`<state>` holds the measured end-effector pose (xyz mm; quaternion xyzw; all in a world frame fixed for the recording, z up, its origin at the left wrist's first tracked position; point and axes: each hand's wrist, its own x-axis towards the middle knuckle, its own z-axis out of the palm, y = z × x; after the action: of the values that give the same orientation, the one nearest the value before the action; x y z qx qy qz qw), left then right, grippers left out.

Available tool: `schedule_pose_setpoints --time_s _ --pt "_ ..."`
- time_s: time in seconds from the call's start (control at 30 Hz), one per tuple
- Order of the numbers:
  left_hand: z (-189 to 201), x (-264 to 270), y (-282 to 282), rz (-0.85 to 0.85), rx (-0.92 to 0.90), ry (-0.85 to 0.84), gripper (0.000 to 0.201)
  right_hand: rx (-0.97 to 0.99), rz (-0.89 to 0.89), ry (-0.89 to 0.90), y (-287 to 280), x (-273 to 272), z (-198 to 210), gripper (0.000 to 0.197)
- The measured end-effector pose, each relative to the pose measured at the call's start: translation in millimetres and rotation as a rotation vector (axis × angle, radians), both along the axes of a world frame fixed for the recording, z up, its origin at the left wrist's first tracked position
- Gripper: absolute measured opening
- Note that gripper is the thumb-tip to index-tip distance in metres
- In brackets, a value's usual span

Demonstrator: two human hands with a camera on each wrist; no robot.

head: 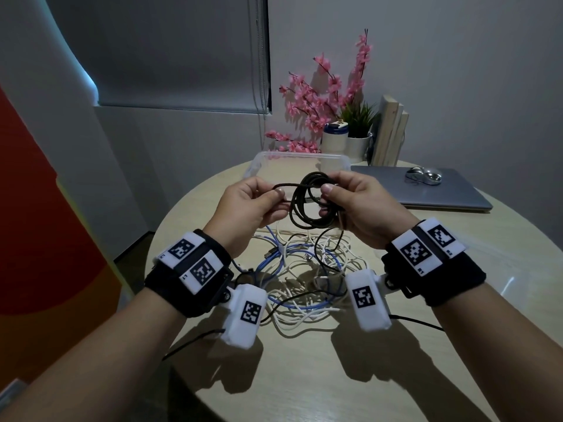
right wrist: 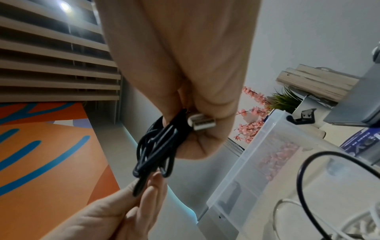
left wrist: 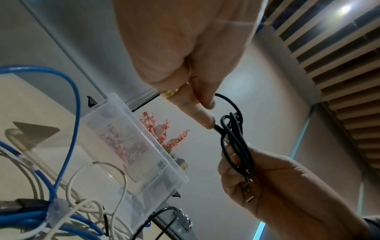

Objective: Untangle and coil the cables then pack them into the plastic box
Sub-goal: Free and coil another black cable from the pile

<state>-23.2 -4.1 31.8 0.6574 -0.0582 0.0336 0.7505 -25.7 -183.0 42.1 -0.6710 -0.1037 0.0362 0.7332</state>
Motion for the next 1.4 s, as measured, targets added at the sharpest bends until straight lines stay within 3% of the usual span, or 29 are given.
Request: schedule_pose_setpoints --time_s 0.17,0.23,0.33,0.5,0.57,0.7,0.8,0.93,1.0,1.07,1.23,1.4 --pt "-3 -2 1 -0.034 -0.022 0.045 0.009 -0.024 -0.026 -0.02 3 -3 0 0.018" --pt "-5 -4 -3 -0.063 -0.038 0.053 0.016 -0.014 -0.044 -0.033 5 -2 0 0.019" --pt "-4 -8 -11 -0.075 -0.127 0.069 0.025 0.012 -0.077 -0.057 9 -1 -1 0.022" --pt "2 -12 -18 -0.058 -0.257 0.122 0.023 0.018 -0.003 -0.049 8 0 -1 0.027" --pt "3 -11 -18 -0.08 -0.199 0.129 0.023 0.012 0.012 -0.061 7 -1 -1 0.027" --pt "0 -9 -18 -0.089 0.14 0.125 0.025 -0.007 0.002 -0.092 8 -4 0 0.027" --pt "1 -8 -15 -0.11 0.167 0.138 0.028 -0.041 -0.063 -0.133 9 -1 -4 0.026" --pt "6 -8 -5 -0.256 0.118 0.147 0.043 -0.104 -0.175 -0.159 5 2 -4 0.027" --pt "8 -11 -6 -0.306 0.113 0.118 0.041 -0.082 -0.17 -0.174 7 1 -3 0.027" --pt "7 -14 -13 -0.271 0.13 0.047 0.028 -0.029 -0.144 -0.183 11 0 -4 0.026" --pt "-5 -4 -23 0.032 0.147 -0.055 0.02 -0.016 -0.06 -0.14 15 -3 -5 0.019" --pt "-6 -2 -24 0.056 0.111 -0.043 0.01 0.002 -0.04 -0.105 13 -1 -6 0.018"
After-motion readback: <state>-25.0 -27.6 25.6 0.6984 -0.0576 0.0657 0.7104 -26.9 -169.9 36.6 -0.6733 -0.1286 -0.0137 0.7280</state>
